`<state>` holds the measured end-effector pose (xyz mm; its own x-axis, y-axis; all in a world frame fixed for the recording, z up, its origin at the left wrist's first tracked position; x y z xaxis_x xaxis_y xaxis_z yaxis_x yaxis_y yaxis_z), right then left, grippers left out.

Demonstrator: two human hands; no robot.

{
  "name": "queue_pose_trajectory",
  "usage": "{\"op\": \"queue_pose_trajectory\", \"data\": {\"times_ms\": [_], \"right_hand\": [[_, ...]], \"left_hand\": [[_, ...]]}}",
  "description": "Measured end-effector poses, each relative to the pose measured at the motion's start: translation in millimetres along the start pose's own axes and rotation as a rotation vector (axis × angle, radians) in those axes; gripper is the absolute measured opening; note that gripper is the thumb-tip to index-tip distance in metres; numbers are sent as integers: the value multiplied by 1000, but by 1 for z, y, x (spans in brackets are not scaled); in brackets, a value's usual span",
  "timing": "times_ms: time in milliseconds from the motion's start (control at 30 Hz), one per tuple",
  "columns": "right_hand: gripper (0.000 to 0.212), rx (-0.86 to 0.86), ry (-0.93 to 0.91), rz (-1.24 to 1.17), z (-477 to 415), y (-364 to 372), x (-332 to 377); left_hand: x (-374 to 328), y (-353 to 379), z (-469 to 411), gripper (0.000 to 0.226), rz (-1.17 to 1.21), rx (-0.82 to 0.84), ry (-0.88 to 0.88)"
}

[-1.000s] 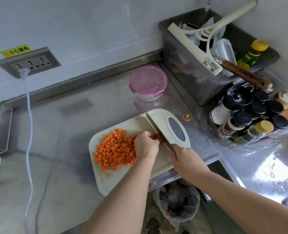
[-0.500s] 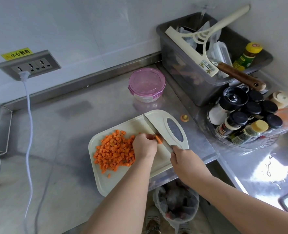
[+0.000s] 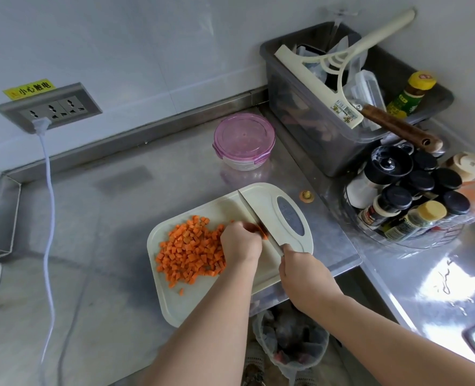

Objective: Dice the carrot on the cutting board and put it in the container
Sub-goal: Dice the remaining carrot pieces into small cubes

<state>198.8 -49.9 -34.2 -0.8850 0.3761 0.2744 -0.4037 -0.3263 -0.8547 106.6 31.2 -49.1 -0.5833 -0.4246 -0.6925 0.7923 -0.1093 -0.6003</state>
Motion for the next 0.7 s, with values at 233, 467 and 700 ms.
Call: {"op": "queue_pose_trajectory", "data": {"times_ms": [233, 467, 700], "right_hand": [[36, 30, 57, -17, -15, 7, 6], [27, -22, 32, -144, -11, 2, 0], [23, -126, -107, -190, 6, -13, -8]], "left_hand": [[1, 0, -5, 22, -38, 22, 9], [0, -1, -3, 20, -75, 0, 36], [2, -15, -7, 13, 12, 49, 48]]}}
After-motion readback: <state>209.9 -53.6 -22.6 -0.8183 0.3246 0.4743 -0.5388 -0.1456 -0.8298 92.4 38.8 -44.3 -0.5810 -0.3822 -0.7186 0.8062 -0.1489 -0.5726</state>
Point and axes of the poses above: each hand's wrist, its own z-axis away from the middle knuckle, its own y-axis out of the palm, x = y × z, the point moved 1 cm from there along -z, towards the middle knuckle, and after that the axes turned 5 degrees about -x, right-handed, at the moved point
